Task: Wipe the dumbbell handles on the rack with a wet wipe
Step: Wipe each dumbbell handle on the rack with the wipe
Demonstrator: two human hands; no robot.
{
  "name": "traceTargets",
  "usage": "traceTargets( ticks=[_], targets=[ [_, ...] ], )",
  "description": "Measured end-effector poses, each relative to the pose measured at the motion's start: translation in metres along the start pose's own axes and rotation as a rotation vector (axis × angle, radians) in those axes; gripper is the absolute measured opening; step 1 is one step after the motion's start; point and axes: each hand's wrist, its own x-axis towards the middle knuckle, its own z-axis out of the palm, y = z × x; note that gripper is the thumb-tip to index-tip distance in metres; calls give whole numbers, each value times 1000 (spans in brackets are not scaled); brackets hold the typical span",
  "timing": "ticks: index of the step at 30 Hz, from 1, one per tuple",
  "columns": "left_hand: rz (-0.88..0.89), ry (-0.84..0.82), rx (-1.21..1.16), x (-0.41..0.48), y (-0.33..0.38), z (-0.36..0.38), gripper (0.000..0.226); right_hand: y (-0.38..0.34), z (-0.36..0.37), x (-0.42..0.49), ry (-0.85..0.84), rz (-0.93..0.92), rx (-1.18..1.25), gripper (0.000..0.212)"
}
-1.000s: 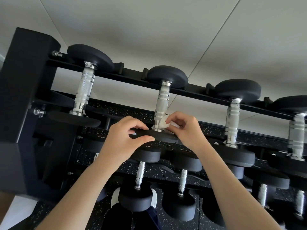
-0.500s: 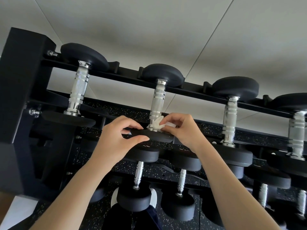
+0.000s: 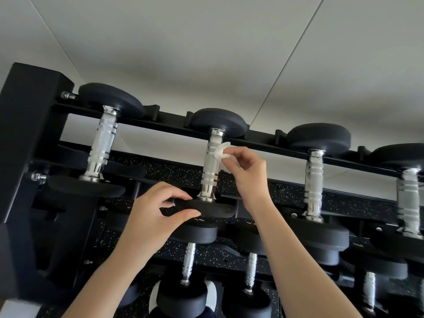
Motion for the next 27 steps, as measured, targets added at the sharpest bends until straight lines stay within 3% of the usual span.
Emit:
traceTargets(
  ticks=[6,10,20,27],
  targets=[
    [-15,3,-38,-1,0,0,24,-4,10,20,105,46,121,15],
    [-7,1,-30,0,-1,1,28,-1,11,22,49,138,255,14],
    [1,-12,-38,1,-1,0,35,7,-2,-9,-122,209,94,14],
    [18,0,-1,0,-3,1,23,17,-3,-24,-89,250,48,19]
  ],
)
